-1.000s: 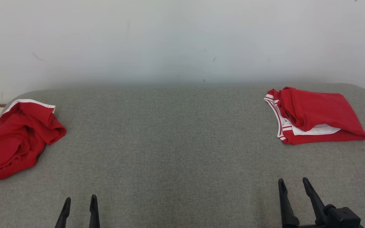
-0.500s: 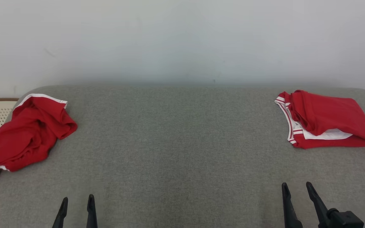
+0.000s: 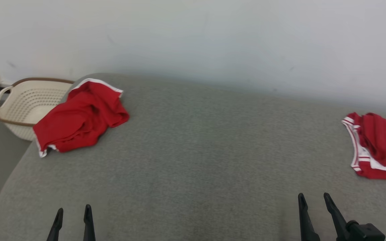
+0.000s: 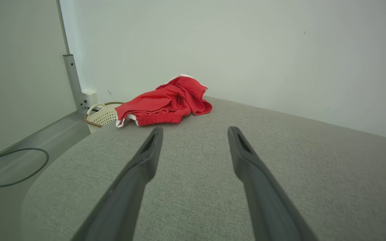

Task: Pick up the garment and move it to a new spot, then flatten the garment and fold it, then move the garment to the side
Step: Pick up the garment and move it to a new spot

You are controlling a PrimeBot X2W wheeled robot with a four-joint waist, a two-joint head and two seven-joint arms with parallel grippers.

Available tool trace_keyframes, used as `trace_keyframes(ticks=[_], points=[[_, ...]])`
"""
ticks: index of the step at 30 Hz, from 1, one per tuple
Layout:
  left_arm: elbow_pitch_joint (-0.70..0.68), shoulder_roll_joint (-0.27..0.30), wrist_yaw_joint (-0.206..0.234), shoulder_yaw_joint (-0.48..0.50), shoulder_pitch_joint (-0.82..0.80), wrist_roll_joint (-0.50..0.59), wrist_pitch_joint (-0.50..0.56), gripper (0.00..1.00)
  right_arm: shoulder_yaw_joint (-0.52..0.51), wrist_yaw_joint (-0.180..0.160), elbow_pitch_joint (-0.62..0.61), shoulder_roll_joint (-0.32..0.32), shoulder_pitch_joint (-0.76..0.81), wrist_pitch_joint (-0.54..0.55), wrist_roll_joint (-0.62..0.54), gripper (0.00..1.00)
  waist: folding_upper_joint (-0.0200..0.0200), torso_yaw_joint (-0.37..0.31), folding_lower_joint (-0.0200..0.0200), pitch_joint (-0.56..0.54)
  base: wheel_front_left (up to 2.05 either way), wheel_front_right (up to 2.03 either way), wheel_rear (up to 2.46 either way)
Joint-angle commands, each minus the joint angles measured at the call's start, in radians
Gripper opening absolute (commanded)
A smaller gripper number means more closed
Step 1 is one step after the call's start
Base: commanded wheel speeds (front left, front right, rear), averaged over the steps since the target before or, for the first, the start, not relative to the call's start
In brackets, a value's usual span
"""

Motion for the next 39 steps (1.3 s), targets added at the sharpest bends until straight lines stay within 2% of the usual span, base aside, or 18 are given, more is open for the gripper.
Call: trace_keyframes(ticks=[1,9,19,30,34,39], points=[[0.002,0.01,0.004,0.005,0.01,-0.001,0.004,1.0,0.0,0.0,0.002,0.003,0.009,-0.002,0.009,1.0,0.0,0.086,0.0,0.002,0.0,0.0,0.0],[-0.013,0.021,0.011,0.013,0.003,-0.007,0.008,1.0,0.006,0.0,0.012,0.004,-0.016,-0.01,0.015,1.0,0.0,0.189,0.0,0.007,0.0,0.0,0.0],[-0.019,0.033,0.016,0.019,0.017,-0.014,0.017,1.0,0.019,0.0,0.035,0.005,-0.02,-0.021,0.025,1.0,0.0,0.245,0.0,-0.003,0.0,0.0,0.0],[-0.026,0.037,0.024,0.024,0.026,-0.031,0.025,1.0,0.034,0.0,0.055,0.006,-0.024,-0.03,0.032,1.0,0.0,0.246,0.0,-0.01,0.0,0.0,0.0],[-0.022,0.036,0.018,0.028,-0.005,-0.044,0.027,1.0,0.047,0.0,0.054,0.006,-0.04,-0.029,0.034,1.0,0.0,0.226,0.0,-0.001,0.0,0.0,0.0],[0.004,0.062,-0.012,0.048,-0.095,-0.078,0.039,1.0,0.077,0.0,0.048,0.006,-0.076,-0.028,0.039,1.0,0.0,0.178,0.0,0.037,0.0,0.0,0.0]])
